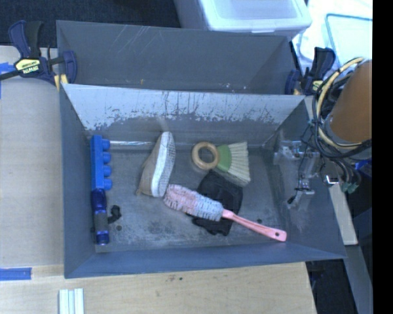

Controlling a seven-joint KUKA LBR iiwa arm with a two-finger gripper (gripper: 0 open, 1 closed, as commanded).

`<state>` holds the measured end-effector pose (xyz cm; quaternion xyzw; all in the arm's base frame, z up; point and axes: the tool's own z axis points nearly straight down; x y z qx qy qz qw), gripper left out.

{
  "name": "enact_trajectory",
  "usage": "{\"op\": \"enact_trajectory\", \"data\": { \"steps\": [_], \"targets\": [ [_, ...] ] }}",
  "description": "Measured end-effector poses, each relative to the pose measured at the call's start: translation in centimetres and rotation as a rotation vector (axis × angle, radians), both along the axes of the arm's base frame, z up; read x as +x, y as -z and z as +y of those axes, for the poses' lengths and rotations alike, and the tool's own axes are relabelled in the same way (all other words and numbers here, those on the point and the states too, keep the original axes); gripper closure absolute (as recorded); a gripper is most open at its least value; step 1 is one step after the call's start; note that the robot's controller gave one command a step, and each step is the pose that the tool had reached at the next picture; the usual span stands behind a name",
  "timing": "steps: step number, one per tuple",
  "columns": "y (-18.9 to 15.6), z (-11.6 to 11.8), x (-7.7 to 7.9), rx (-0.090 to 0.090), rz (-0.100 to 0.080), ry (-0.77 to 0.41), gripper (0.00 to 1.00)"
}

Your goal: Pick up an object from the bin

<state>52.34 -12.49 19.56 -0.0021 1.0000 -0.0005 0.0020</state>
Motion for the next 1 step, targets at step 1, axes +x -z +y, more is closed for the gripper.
{"op": "enact_trajectory", "data": {
  "steps": [1],
  "targets": [
    [3.26, 1.24, -0.19, 0.002, 0.0, 0.381, 0.0]
  ]
}}
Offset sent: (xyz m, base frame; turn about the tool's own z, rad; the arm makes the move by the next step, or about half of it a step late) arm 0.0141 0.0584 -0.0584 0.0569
